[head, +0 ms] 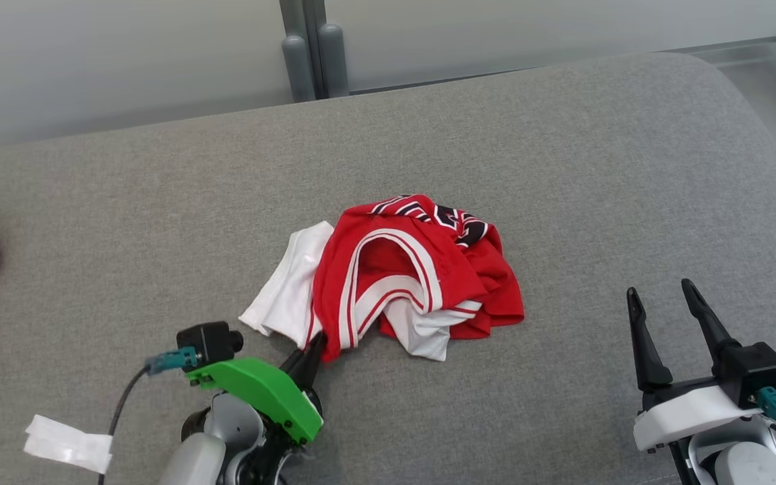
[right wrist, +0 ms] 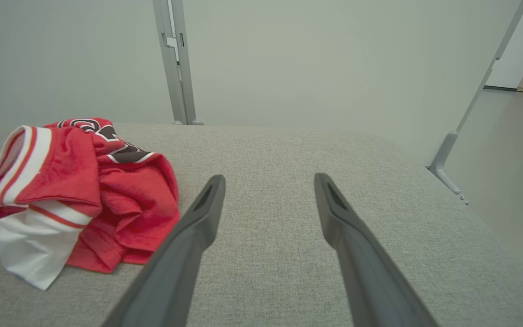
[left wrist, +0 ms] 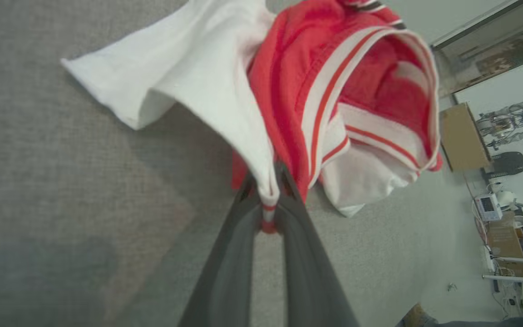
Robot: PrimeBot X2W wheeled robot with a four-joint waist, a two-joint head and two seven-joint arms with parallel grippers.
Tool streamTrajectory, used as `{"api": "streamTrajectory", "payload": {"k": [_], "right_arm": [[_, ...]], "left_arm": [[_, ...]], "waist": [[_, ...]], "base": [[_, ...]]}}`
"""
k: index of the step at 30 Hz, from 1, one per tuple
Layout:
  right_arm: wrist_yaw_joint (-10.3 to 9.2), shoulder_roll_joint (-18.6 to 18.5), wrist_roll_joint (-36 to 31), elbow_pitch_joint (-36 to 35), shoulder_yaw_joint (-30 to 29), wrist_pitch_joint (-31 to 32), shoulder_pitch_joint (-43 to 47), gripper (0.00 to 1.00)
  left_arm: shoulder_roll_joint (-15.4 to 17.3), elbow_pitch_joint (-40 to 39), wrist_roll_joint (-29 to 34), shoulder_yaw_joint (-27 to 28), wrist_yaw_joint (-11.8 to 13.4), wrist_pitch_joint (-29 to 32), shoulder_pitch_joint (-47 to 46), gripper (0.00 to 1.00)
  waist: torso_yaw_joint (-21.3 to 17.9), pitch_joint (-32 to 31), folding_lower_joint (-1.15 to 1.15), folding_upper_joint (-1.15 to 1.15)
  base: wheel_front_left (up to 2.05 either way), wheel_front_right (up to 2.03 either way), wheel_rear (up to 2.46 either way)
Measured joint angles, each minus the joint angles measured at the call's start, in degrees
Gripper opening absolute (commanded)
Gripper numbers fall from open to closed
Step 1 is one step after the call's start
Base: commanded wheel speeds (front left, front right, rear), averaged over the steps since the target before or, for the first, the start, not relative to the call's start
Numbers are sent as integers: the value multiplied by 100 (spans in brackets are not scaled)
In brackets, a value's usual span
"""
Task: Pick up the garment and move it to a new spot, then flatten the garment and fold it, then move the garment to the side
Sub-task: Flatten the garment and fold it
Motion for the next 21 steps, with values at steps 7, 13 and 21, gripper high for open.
{"api": "streamTrajectory", "payload": {"k": [7,13,21], "right_arm": [[0,-41,-1,26,-16,0,63,100],[0,-15,11,49,41,0,37,100],[0,19,20,79,49,0,9,100]], "left_arm": [[-3,-1963,-1841,47,122,86,100,0],[-3,-3321,-2774,130,856,-165,-421,0],[-3,-3452,-2427,-176,1634,-1276,-1929,0]], "waist": [[119,-68,0,0],[271,-67,0,0],[357,-145,0,0]], "base": [[0,0,0],[0,0,0],[0,0,0]]}}
